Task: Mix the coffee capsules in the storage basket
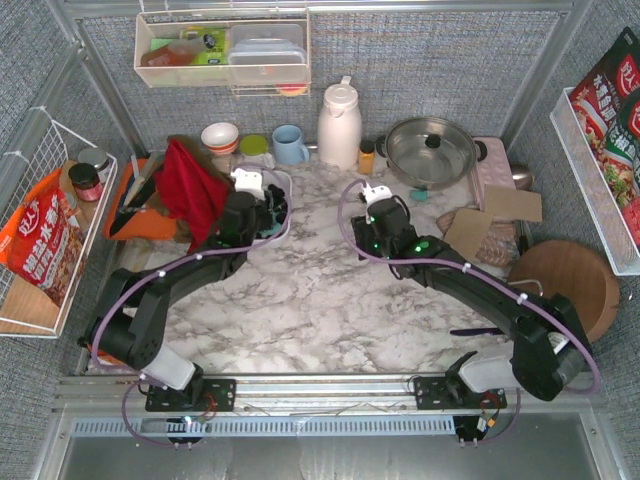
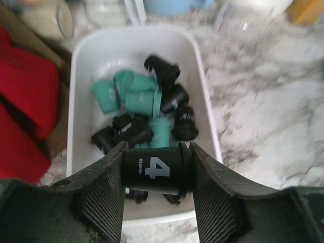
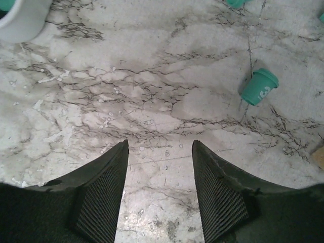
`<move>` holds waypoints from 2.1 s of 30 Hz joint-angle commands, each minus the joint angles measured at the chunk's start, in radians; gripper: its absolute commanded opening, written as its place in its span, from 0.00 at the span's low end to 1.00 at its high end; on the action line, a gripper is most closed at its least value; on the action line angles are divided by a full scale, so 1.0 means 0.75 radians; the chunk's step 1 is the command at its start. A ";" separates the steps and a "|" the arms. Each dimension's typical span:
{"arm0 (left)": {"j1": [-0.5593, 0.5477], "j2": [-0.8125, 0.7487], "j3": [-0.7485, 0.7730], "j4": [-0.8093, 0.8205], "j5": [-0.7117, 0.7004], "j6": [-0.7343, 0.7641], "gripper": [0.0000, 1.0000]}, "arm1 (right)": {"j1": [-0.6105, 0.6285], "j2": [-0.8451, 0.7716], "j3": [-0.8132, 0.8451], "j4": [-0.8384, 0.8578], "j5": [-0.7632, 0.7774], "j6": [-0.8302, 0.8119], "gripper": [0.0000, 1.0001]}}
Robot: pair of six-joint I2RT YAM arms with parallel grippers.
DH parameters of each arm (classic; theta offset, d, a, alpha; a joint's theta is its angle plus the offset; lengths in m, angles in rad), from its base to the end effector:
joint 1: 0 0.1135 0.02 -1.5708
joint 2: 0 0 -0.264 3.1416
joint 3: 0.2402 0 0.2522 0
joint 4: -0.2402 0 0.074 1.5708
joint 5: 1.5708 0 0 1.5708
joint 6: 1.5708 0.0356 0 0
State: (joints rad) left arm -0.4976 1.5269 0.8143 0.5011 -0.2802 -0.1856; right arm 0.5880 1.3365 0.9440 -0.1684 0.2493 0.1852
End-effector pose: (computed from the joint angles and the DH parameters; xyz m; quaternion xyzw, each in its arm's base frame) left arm 0.3024 -0.1531 0.2398 0.0330 0.7745 -0.1062 0.6228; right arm 0.2544 0.1590 0.2743 -0.1148 0.8629 0.0802 0.4856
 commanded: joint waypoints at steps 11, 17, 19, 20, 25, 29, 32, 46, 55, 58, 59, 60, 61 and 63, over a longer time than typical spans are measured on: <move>0.071 0.187 0.088 -0.291 -0.092 -0.128 0.47 | -0.099 0.341 0.093 0.064 0.156 0.023 0.60; 0.075 0.175 0.103 -0.316 -0.082 -0.164 0.70 | -0.206 0.423 0.182 0.016 0.154 0.124 0.63; 0.076 0.155 0.103 -0.321 -0.068 -0.177 0.74 | -0.235 0.435 0.197 0.017 0.146 0.139 0.64; 0.075 0.142 0.102 -0.319 -0.058 -0.180 0.75 | -0.246 0.442 0.204 0.019 0.144 0.142 0.64; 0.076 0.062 0.093 -0.310 -0.024 -0.186 0.77 | -0.298 0.478 0.242 0.023 0.136 0.143 0.65; 0.074 -0.037 0.022 -0.204 0.032 -0.168 0.77 | -0.341 0.502 0.263 0.040 0.143 0.135 0.65; 0.072 -0.106 -0.035 -0.115 0.124 -0.136 0.77 | -0.373 0.537 0.292 0.038 0.123 0.128 0.65; 0.021 -0.116 -0.103 0.016 0.271 -0.113 0.77 | -0.451 0.675 0.260 0.061 0.050 0.238 0.55; -0.014 -0.076 -0.085 0.036 0.314 -0.101 0.77 | -0.471 0.695 0.233 0.134 0.027 0.230 0.43; -0.023 -0.060 -0.075 0.030 0.314 -0.098 0.77 | -0.471 0.700 0.234 0.150 0.018 0.224 0.42; -0.025 -0.059 -0.071 0.026 0.314 -0.096 0.77 | -0.471 0.703 0.237 0.153 0.016 0.222 0.42; -0.026 -0.055 -0.068 0.022 0.314 -0.095 0.77 | -0.471 0.706 0.240 0.153 0.017 0.222 0.42; -0.030 -0.052 -0.063 0.018 0.314 -0.092 0.77 | -0.472 0.709 0.244 0.153 0.018 0.221 0.42; -0.035 -0.049 -0.059 0.013 0.315 -0.087 0.77 | -0.473 0.716 0.250 0.153 0.021 0.223 0.42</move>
State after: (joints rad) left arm -0.5190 1.4849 0.7567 0.4908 -0.0509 -0.2619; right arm 0.2344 1.8648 1.1229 -0.0788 0.2661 0.3546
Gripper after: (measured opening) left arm 0.766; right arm 0.423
